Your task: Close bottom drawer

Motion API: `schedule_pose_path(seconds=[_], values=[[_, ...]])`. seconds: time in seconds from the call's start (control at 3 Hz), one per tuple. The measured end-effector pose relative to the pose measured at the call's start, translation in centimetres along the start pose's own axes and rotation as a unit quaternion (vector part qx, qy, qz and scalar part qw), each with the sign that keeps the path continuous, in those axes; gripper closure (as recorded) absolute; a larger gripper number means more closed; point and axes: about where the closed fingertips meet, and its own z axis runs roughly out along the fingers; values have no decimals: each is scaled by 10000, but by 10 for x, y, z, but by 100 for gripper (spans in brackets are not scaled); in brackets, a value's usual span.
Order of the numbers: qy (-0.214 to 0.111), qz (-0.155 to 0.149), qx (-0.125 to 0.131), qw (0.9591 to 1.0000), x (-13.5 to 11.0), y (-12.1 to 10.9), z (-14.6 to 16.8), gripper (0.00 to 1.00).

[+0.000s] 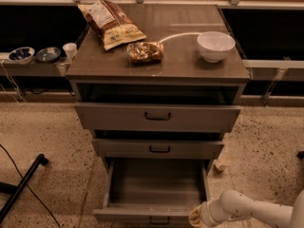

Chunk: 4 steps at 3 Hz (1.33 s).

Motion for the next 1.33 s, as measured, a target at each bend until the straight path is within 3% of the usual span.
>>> schedule_pose_path(seconds=[0.33, 0.67, 1.0, 1.33], values=[[-7, 143, -311, 9994, 26, 26, 26, 100], [-9, 145, -311, 9994, 26, 27, 26, 100], [-144, 335, -165, 9992, 33, 25, 31, 100], [-417, 441, 366, 9975, 39, 19, 46, 100]])
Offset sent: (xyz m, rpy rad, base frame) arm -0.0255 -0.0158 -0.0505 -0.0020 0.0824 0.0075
